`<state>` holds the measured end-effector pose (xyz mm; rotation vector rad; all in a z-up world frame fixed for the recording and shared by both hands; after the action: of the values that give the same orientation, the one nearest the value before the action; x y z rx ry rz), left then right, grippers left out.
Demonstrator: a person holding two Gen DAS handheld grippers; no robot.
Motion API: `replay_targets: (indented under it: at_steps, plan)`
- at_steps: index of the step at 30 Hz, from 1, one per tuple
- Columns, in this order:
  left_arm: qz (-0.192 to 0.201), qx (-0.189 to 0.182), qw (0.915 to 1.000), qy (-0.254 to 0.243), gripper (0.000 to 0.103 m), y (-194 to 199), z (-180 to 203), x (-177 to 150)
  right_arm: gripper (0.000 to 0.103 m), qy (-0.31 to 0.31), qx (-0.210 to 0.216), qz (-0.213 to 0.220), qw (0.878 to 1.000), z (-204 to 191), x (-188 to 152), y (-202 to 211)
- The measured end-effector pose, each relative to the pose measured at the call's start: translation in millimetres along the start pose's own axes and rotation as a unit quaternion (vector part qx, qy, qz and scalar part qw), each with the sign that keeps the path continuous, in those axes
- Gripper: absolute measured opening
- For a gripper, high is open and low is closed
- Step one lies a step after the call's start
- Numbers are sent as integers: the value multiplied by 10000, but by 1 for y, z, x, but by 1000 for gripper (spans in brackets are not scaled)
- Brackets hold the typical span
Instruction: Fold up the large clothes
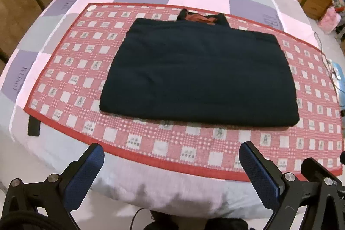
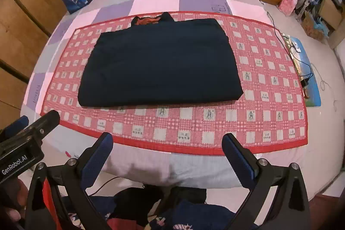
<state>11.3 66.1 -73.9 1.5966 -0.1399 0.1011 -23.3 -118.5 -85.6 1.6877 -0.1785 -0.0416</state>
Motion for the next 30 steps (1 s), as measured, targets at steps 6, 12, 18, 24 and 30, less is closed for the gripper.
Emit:
replay_targets:
  at_steps: [6,12,18,24,30]
  plan:
    - [11,21,10000,-47,103,1,5,-5,103,39,73,-55,9999,3,-3,1]
    - [-11,60,10000,-54,103,2,12,-10,103,6,77,-49,10000,-2,-4,0]
    - [-11,53,10000,-64,103,2,10,-10,103,9,78,-48,10000,-1,-5,1]
    - [-6,56,10000,-75,103,3,10,-11,103,82,92,3,9999,-2,-9,5]
    - [4,69,10000,-67,103,7,13,-12,103,128,83,3,9999,-3,-10,8]
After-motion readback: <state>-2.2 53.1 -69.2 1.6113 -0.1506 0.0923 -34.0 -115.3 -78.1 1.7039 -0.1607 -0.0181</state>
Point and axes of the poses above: each gripper's, at about its wrist camera, not at the fingertips, and y roughly against the way its jaws point, z to its right, x to its top, the point moved 9 cm from there along -y, roughly the way its jaws point, and after that the axes turned 14 degrees about -z, right-handed, at the moved point
